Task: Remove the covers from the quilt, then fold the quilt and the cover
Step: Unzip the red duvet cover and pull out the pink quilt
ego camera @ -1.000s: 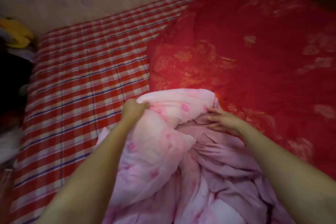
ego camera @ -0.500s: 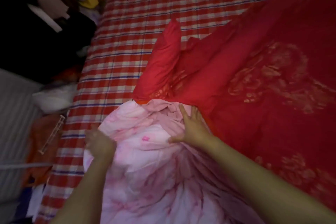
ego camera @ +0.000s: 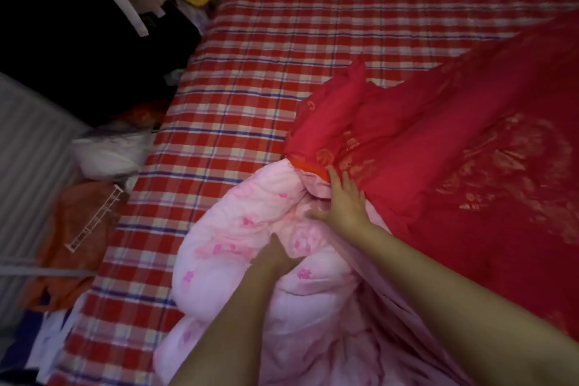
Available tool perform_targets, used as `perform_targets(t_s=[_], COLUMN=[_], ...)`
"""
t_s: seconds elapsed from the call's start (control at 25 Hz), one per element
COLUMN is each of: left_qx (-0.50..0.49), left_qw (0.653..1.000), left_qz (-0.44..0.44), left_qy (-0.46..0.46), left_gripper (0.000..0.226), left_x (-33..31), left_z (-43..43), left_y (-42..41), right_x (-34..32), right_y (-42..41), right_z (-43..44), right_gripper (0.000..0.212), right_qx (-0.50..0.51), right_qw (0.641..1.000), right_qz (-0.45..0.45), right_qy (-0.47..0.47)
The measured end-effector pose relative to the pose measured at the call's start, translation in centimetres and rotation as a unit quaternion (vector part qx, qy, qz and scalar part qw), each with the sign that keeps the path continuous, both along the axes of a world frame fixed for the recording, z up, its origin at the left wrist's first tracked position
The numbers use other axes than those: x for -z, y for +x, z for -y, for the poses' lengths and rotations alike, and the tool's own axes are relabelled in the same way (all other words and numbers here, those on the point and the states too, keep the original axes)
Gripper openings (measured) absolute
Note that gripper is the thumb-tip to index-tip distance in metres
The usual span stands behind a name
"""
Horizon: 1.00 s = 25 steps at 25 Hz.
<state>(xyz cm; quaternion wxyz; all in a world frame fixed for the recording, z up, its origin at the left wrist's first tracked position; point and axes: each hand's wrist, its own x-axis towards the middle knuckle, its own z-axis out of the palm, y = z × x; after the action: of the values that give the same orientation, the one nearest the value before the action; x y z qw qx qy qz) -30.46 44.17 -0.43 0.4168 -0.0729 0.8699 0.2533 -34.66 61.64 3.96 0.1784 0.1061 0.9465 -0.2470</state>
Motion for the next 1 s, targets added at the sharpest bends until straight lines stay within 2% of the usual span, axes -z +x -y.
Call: perform_targets(t_s=[0.04,0.12,0.16,0.2,0.24,0.32,0.4,0.44,0.52,0.56,0.6,0.68,0.76,0.84,0.92,1.0], left_qx=[0.013,0.045,0.054,0.051,0.05,0.069,0.125,0.17,0.275,0.329,0.377,0.449,0.493,0.492,0.464,0.43], left_qw=[0.999,0.975,0.953,0.94,0.943,0.974,0.986,0.979,0.941,0.911,0.878,0.823,0.781,0.765,0.774,0.788], left_qz=[-0.035,-0.205,-0.281,-0.319,-0.309,-0.202,-0.107,-0.105,-0.183,-0.238,-0.292,-0.349,-0.383,-0.417,-0.431,-0.435], left_qy=[0.002,-0.071,-0.098,-0.112,-0.117,-0.078,0.001,0.036,0.074,0.066,0.043,-0.013,-0.028,-0.005,0.027,0.07], left_gripper=[0.11,0.091,0.09,0.094,0.099,0.094,0.066,0.055,0.04,0.035,0.032,0.033,0.039,0.048,0.058,0.068], left_x=[-0.5,-1.3,-1.7,-2.1,-2.2,-2.6,-3.9,-4.9,-7.7,-9.5,-11.9,-16.4,-20.2,-23.7,-26.5,-28.6], left_z=[0.7,2.5,3.2,3.7,4.0,3.7,2.3,1.6,-0.1,-0.6,-0.6,0.4,2.3,3.3,3.4,3.1], left_y=[-0.1,-1.9,-3.8,-5.8,-8.0,-11.1,-11.2,-10.7,-9.3,-9.1,-8.9,-9.5,-10.1,-10.0,-9.5,-9.1], right_x=[0.3,0.5,0.0,-0.5,-1.1,-2.4,-3.3,-4.0,-5.8,-7.0,-8.6,-11.1,-13.7,-16.0,-18.2,-20.5], right_y=[-0.6,-1.1,-1.1,-0.9,-1.1,-1.0,-0.2,0.0,-0.1,-0.4,-0.7,-1.6,-2.5,-3.7,-4.7,-5.5], right_z=[0.7,1.7,2.1,2.5,2.7,3.0,3.7,4.3,4.9,5.0,5.1,4.8,4.3,3.7,2.8,1.3], right_gripper=[0.09,0.048,0.034,0.027,0.026,0.026,0.031,0.041,0.07,0.078,0.073,0.044,0.029,0.022,0.014,0.011], right_qx=[0.009,0.005,0.001,-0.003,-0.004,0.013,0.015,0.02,0.044,0.034,0.002,-0.068,-0.055,-0.03,-0.019,-0.005], right_qw=[1.0,0.997,0.997,0.997,0.999,0.997,0.999,1.0,0.997,0.994,0.99,0.972,0.966,0.955,0.934,0.926], right_qz=[0.022,0.029,0.033,0.036,0.038,0.061,0.032,-0.004,-0.066,-0.086,-0.091,-0.113,-0.156,-0.201,-0.259,-0.275], right_qy=[0.013,0.065,0.074,0.062,0.037,-0.034,-0.038,-0.02,0.022,0.061,0.111,0.194,0.197,0.215,0.246,0.258])
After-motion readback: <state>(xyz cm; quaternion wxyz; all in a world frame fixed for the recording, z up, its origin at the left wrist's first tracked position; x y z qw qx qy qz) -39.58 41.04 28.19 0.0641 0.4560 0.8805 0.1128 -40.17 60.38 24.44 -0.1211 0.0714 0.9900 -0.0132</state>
